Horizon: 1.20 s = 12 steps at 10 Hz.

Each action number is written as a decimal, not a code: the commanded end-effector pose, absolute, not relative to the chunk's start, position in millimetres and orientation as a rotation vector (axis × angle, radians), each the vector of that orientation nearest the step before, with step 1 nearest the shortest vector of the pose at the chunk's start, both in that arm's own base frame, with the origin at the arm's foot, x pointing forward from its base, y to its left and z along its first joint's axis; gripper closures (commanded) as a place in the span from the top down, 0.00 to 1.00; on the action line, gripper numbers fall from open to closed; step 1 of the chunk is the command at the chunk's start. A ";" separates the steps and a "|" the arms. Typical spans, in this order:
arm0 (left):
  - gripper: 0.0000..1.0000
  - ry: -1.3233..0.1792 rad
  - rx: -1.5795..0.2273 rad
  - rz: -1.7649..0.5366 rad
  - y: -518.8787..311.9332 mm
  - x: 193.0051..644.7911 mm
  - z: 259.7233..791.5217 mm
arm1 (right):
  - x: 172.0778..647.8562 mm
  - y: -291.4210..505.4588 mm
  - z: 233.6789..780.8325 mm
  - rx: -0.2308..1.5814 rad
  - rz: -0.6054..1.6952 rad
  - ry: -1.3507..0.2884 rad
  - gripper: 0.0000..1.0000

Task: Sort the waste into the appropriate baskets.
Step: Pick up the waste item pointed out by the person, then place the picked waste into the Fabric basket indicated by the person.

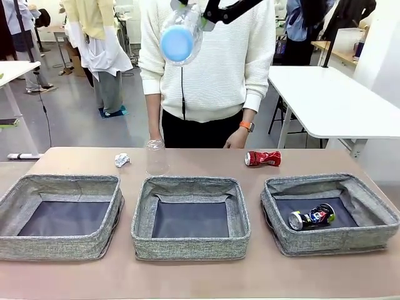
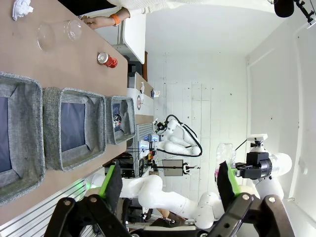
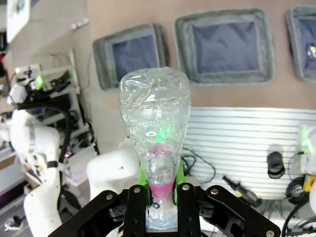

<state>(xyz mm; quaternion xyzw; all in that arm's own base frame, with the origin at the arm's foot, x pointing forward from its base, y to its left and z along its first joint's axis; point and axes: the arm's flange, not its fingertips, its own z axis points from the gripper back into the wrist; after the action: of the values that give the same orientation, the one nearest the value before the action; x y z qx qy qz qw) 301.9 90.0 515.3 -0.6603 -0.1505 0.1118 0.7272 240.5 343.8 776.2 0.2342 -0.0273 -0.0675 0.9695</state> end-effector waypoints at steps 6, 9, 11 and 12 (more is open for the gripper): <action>1.00 -0.340 -1.472 0.237 88.1 300.5 517.1 | 238.0 339.9 772.2 0.472 -0.143 -0.060 0.21; 1.00 -0.340 -1.472 0.237 88.1 300.5 517.1 | 238.0 339.9 772.2 0.472 -0.143 -0.060 0.21; 1.00 -0.340 -1.472 0.237 88.1 300.5 517.1 | 238.0 339.9 772.2 0.472 -0.143 -0.060 0.21; 1.00 -0.340 -1.472 0.237 88.1 300.5 517.1 | 238.0 339.9 772.2 0.472 -0.143 -0.060 0.21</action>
<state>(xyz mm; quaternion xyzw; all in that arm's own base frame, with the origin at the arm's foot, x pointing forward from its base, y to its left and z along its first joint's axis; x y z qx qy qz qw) 301.9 90.0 515.3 -0.6603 -0.1506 0.1118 0.7272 240.3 343.9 776.2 0.2342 -0.0271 -0.0673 0.9695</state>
